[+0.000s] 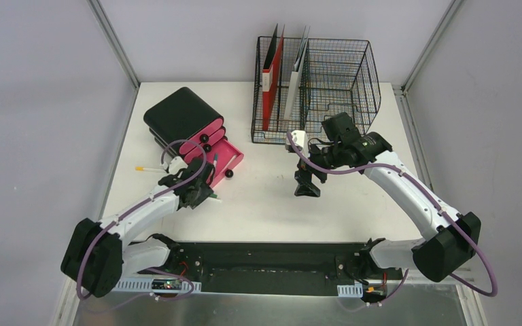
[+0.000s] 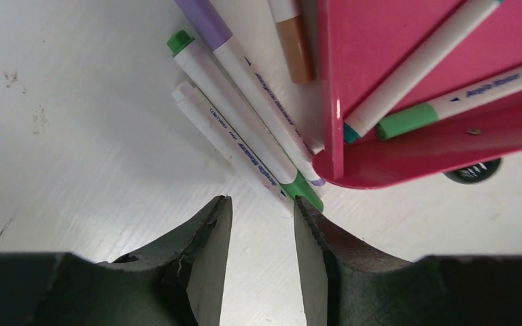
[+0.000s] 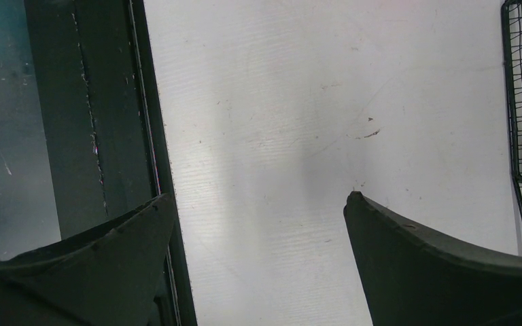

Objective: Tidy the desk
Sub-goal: Pick up the stationery from the center of the board.

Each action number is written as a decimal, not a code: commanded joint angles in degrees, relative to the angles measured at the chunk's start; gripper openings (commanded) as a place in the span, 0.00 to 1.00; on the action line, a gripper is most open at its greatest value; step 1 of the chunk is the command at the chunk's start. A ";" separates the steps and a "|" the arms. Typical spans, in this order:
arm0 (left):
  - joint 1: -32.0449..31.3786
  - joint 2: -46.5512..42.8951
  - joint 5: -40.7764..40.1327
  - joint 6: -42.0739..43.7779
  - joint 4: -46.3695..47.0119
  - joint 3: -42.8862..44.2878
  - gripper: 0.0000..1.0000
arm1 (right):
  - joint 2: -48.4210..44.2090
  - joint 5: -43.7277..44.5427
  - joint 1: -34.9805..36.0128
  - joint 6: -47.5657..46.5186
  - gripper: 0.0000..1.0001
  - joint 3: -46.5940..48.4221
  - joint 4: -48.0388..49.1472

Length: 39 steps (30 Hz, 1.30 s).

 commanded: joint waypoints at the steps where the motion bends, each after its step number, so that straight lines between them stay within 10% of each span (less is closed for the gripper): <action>1: 0.86 5.82 1.91 -0.45 0.78 3.63 0.40 | -0.29 -1.36 -0.15 -1.37 1.00 1.04 -0.58; 30: 1.05 12.82 6.83 1.26 -3.85 0.44 0.21 | 0.45 -1.44 -0.15 -1.77 1.00 1.26 -1.07; 39: 1.04 11.51 9.50 2.21 -5.39 0.67 0.00 | 0.41 -1.35 -0.15 -1.84 0.99 1.31 -1.07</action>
